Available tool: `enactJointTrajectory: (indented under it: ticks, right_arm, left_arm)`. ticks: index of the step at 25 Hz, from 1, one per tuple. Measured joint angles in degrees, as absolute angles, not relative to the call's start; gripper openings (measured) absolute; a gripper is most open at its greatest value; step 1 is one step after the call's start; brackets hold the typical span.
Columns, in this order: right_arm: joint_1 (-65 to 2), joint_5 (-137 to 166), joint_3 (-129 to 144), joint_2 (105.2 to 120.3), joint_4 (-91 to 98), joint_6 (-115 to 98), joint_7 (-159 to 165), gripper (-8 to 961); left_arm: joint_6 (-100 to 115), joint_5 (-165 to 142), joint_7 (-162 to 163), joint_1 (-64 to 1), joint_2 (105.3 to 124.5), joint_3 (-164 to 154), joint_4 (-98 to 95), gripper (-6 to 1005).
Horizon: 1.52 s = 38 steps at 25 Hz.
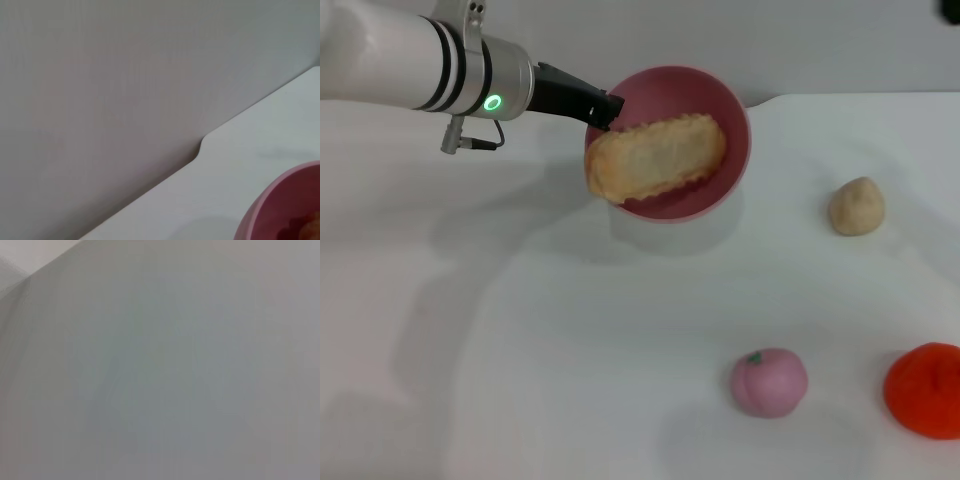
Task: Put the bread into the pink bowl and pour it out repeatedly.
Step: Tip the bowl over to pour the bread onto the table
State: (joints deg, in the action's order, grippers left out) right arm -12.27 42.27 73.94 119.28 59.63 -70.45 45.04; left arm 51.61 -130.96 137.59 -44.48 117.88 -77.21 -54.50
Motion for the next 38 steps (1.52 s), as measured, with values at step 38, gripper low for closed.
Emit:
enactJointTrajectory:
  ticks: [38]
  right_arm:
    - [-8.83,-4.63,67.25,118.92,29.25,-92.09,13.15,539]
  left_arm:
    - [8.53,-115.68,135.53,-43.02,118.91,-121.89,-56.45,42]
